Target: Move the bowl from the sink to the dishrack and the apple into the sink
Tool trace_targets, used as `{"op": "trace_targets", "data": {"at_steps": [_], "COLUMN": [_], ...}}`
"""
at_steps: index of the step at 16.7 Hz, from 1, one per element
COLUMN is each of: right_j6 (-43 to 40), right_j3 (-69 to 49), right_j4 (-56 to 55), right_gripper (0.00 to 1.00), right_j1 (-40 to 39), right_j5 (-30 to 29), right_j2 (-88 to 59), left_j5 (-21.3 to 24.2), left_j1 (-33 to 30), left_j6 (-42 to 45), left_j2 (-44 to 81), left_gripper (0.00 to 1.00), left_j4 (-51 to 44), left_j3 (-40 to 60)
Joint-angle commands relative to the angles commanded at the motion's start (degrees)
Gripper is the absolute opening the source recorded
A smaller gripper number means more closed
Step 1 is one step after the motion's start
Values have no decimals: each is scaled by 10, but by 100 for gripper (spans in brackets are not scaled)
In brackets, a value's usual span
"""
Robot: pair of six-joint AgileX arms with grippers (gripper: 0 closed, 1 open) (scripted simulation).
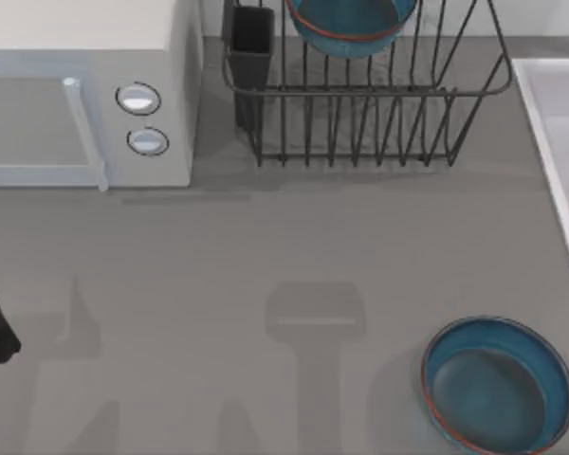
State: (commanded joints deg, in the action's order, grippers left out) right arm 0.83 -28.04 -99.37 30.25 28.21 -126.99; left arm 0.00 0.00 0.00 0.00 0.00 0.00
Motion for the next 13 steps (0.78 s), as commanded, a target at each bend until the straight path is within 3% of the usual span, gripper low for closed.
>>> {"op": "trace_targets", "data": {"at_steps": [1,13], "right_j6": [0,0], "right_j3": [0,0], "right_j4": [0,0], "right_gripper": [0,90], "right_j1": [0,0], "right_j5": [0,0], "right_j2": [0,0], "left_j5": [0,0], "left_j1": [0,0], "left_j6": [0,0], "left_j2": [0,0], "left_gripper": [100,100], "left_j4": [0,0], "left_j3": [0,0]}}
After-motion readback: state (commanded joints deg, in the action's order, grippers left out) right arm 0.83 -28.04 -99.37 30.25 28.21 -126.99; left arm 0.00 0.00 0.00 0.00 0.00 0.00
